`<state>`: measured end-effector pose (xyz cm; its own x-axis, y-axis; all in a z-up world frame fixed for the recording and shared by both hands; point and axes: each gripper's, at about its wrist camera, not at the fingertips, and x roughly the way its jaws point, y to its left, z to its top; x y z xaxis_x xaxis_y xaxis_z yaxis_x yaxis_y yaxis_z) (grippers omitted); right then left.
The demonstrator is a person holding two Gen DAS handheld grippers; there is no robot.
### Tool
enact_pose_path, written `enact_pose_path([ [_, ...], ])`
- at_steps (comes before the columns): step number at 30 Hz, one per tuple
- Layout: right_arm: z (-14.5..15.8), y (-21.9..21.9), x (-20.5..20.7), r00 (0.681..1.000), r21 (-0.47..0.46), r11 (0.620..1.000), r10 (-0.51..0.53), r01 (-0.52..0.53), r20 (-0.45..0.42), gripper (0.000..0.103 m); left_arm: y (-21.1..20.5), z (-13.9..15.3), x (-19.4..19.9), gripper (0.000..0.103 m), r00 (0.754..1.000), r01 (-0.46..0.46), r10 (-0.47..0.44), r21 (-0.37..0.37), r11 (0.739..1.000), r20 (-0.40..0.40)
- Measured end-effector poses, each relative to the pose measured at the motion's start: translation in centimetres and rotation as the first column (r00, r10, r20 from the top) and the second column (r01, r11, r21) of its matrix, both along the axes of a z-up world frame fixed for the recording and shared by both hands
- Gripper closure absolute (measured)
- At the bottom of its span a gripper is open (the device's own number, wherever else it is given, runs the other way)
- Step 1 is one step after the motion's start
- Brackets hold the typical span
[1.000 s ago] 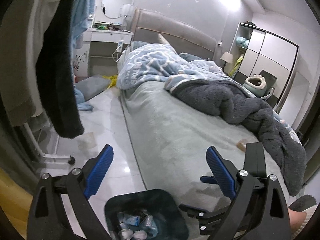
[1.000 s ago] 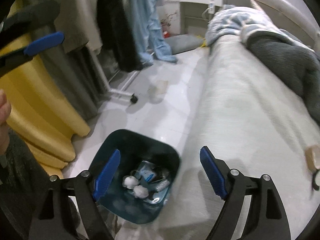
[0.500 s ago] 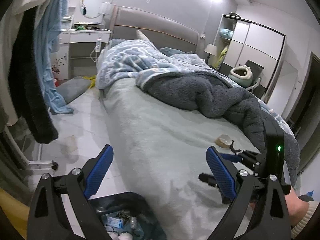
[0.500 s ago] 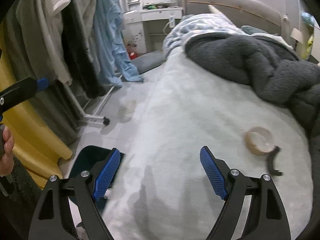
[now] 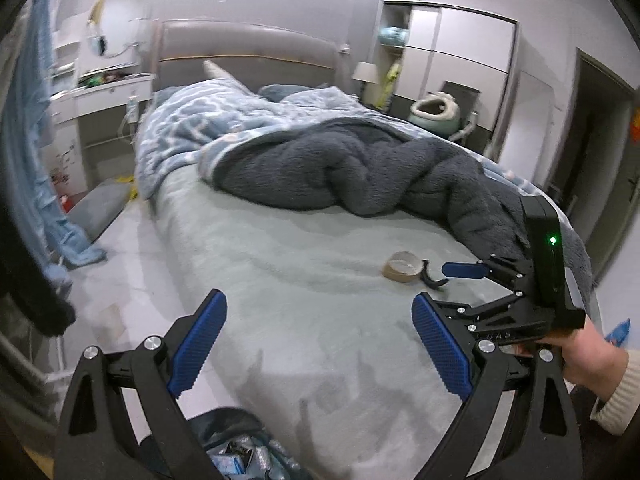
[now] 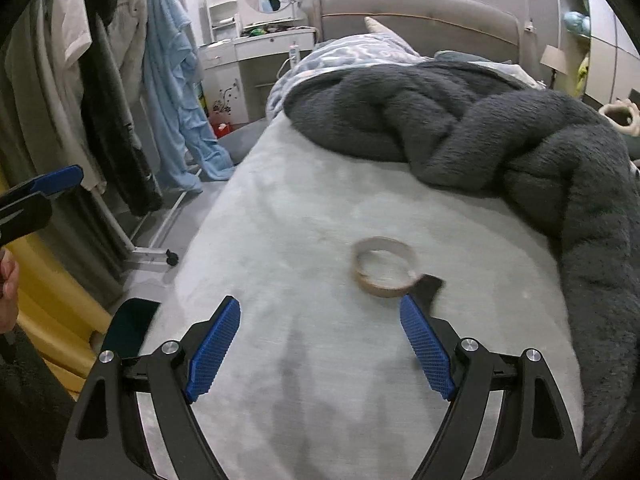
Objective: Collect trash
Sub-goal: 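Grasp the black clip with the right tool while the left tool grasps the beige tape roll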
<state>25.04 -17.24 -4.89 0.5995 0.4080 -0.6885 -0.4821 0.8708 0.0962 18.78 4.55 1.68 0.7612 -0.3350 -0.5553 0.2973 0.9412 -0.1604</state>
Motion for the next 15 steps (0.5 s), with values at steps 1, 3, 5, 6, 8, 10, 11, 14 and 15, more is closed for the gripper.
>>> enact_pose_path([
  [1,-0.1,-0.5,0.1,1.000,-0.002,1.000,-0.007,0.007,0.001,0.020,-0.3,-0.1,0.4,0.008,1.000,0.012,-0.012,-0.004,1.000,-0.002],
  [3,-0.3,-1.4,0.5,1.000,-0.001,1.000,-0.015,0.015,-0.001,0.020,-0.8,-0.5,1.4,0.009,0.999,0.040,-0.040,-0.013,0.999,-0.007],
  [5,-0.5,-2.0,0.8,1.000,0.004,1.000,-0.012,0.012,-0.002,0.027,-1.5,-1.0,2.5,0.010,0.998,0.064,-0.065,-0.014,0.998,-0.014],
  [6,-0.7,-2.3,1.0,1.000,0.003,1.000,-0.011,0.011,-0.005,0.029,-1.8,-1.2,2.9,0.011,0.997,0.076,-0.076,-0.013,0.997,-0.018],
  [8,-1.3,-2.8,1.3,1.000,0.001,1.000,-0.010,0.010,-0.017,0.035,-2.5,-1.7,3.6,0.013,0.995,0.095,-0.095,-0.006,0.995,-0.029],
  [10,-2.0,-3.6,2.0,0.999,0.008,1.000,-0.016,0.017,-0.028,0.039,-3.1,-1.9,4.1,0.014,0.993,0.113,-0.112,0.002,0.994,-0.035],
  [11,-2.1,-3.8,2.3,0.999,0.015,1.000,-0.019,0.019,-0.034,0.041,-3.5,-2.1,4.4,0.014,0.992,0.124,-0.123,0.004,0.992,-0.037],
  [14,-3.0,-4.6,3.1,0.999,0.014,1.000,-0.021,0.021,-0.046,0.046,-4.6,-2.6,5.4,0.015,0.987,0.151,-0.151,0.004,0.988,-0.051],
  [15,-3.3,-4.8,3.2,0.998,0.017,1.000,-0.020,0.021,-0.053,0.048,-4.8,-2.8,5.7,0.015,0.986,0.156,-0.155,0.006,0.988,-0.055],
])
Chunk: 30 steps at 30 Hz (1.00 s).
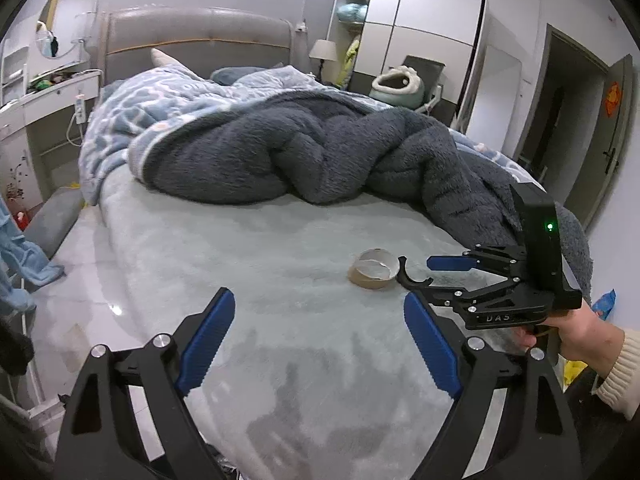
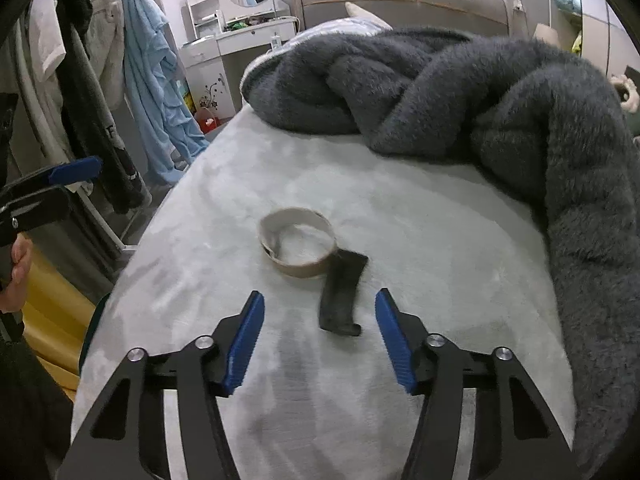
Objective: Collect trash
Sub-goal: 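Grasp the black clip with the right tool while the left tool grasps the beige tape roll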
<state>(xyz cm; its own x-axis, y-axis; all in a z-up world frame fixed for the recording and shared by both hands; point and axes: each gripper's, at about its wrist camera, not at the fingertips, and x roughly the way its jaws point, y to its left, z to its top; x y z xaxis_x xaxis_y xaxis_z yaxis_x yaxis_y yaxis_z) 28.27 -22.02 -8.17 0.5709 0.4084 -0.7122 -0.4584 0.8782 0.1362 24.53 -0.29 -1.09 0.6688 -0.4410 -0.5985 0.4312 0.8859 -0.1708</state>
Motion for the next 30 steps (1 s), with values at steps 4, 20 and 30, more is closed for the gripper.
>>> enact_pose_path([
  [4,-1.6,-0.3,0.6,0.999,0.012,1.000,0.005,-0.005,-0.032,0.055,-1.3,-0.8,1.4,0.017,0.999,0.028,-0.028,0.004,1.000,-0.017],
  [20,-2.8,-0.6,3.1,0.997,0.087,0.996,0.017,-0.010,-0.077,0.068,-6.6,-3.9,5.2,0.024,0.989,0.128,-0.126,0.027,0.991,-0.073],
  [30,-2.1,-1.4,2.5,0.997,0.106,0.994,0.021,-0.013,-0.073,0.082,-8.9,-5.0,6.3,0.025,0.985,0.148,-0.144,0.029,0.989,-0.096],
])
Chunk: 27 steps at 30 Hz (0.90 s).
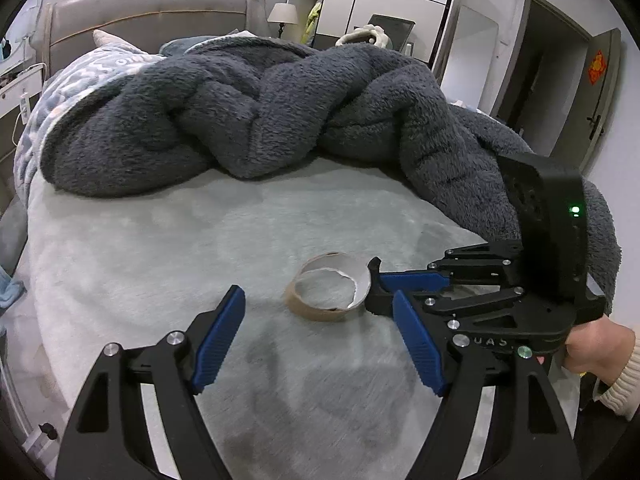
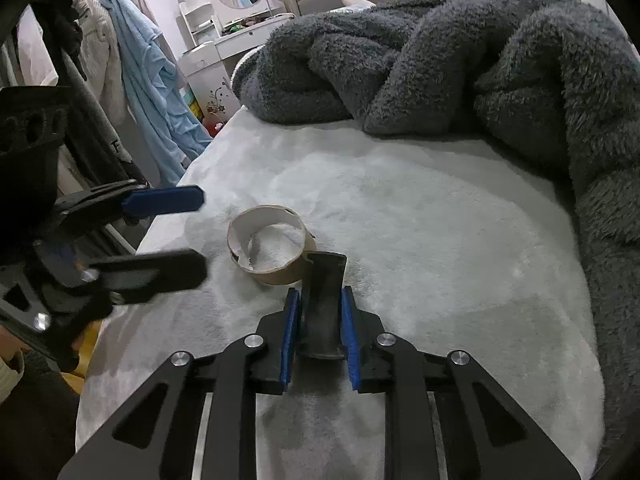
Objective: Collect trash
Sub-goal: 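Grasp the black clip with the right tool while the left tool grasps the beige tape roll, then carry the tape roll and the black clip from the bed over the teal bin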
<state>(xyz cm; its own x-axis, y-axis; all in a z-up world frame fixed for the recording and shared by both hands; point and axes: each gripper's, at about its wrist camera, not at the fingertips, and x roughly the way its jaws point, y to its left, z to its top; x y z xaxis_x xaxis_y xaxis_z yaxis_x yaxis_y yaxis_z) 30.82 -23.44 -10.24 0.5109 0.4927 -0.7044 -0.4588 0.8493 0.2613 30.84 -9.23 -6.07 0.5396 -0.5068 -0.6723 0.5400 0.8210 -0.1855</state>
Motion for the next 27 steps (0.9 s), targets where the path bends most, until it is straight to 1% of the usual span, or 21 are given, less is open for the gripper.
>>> enact_pose_path([
  [4,0.8,-0.5,-0.4,1.000,-0.009,1.000,-0.002,0.002,0.022,0.082,-0.9,-0.4,0.2,0.025,1.000,0.003,-0.003,0.003,1.000,-0.009],
  [8,1.6,-2.3,-0.4,0.998,-0.001,0.999,-0.040,0.040,0.038,0.082,-2.0,-0.9,0.4,0.025,1.000,0.009,-0.008,0.017,1.000,-0.015],
  [12,1.7,-4.0,-0.5,0.997,0.017,0.997,-0.074,0.074,0.033,0.082,-2.9,-1.4,0.8,0.028,1.000,-0.006,0.006,0.047,0.999,-0.014],
  [19,1.7,-5.5,-1.0,0.996,0.033,0.995,-0.090,0.089,0.024,0.082,-4.0,-2.2,1.6,0.032,0.999,-0.030,0.031,0.088,0.996,-0.016],
  [20,1.9,-5.8,-1.1,0.995,0.036,0.995,-0.092,0.092,0.025,0.082,-4.1,-2.3,1.7,0.035,0.999,-0.037,0.039,0.097,0.995,-0.017],
  [21,1.9,-5.9,-1.2,0.995,0.038,0.995,-0.095,0.094,0.025,0.082,-4.2,-2.5,1.9,0.040,0.999,-0.047,0.049,0.109,0.993,-0.019],
  [23,2.1,-6.0,-1.5,0.995,0.041,0.995,-0.096,0.095,0.023,0.082,-4.2,-2.7,2.2,0.046,0.997,-0.065,0.069,0.127,0.990,-0.025],
  [27,2.6,-4.9,-2.3,0.997,0.039,0.996,-0.077,0.077,0.016,0.082,-4.2,-2.6,2.2,0.047,0.997,-0.070,0.073,0.133,0.989,-0.017],
])
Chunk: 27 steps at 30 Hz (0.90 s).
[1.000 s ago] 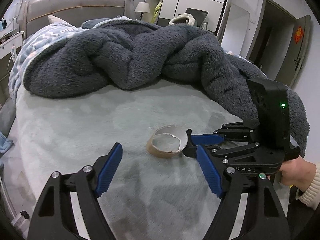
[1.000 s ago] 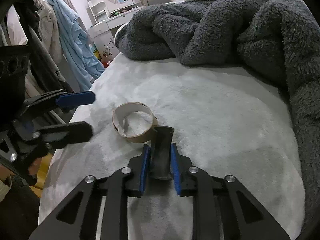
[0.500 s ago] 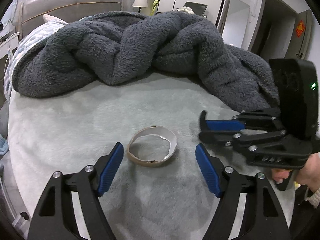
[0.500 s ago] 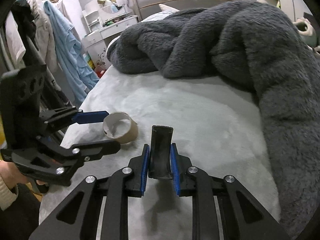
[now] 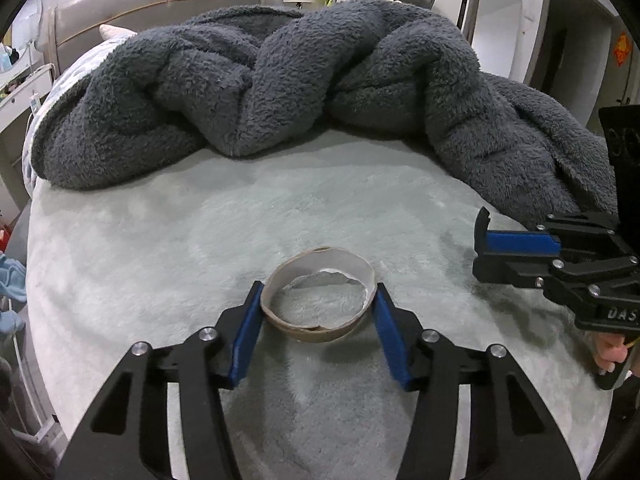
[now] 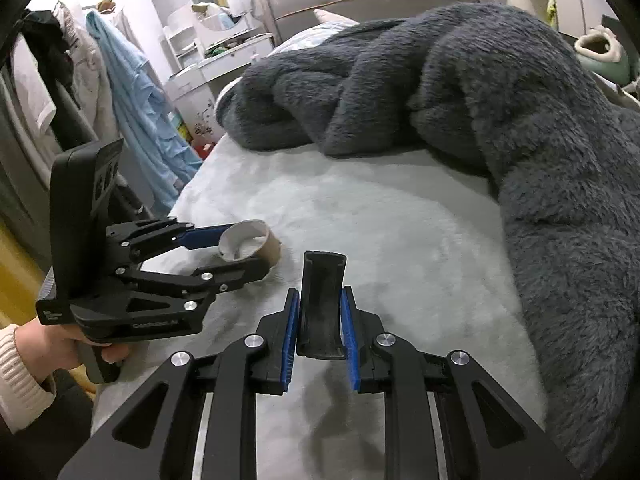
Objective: Collect trash
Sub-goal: 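Carry the tape roll and the black clip from the bed over the teal bin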
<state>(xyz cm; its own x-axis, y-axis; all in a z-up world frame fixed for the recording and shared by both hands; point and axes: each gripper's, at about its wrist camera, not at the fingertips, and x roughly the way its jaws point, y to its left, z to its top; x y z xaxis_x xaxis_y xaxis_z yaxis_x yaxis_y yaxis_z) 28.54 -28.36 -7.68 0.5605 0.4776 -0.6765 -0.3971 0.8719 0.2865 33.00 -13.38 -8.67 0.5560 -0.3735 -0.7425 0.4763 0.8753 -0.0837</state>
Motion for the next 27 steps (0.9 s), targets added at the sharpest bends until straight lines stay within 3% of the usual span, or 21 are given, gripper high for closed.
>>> enact_pose_path([
  [11,1.9,3.4,-2.3,0.995,-0.008,0.995,0.095,-0.095,-0.007,0.082,2.2,1.9,-3.8,0.047,0.995,-0.096,0.096,0.000,0.995,0.007],
  [27,4.5,6.0,-6.7,0.981,-0.034,0.980,0.195,-0.194,0.023,0.082,7.3,4.0,-10.9,0.047,0.963,-0.271,0.271,-0.017,0.962,-0.003],
])
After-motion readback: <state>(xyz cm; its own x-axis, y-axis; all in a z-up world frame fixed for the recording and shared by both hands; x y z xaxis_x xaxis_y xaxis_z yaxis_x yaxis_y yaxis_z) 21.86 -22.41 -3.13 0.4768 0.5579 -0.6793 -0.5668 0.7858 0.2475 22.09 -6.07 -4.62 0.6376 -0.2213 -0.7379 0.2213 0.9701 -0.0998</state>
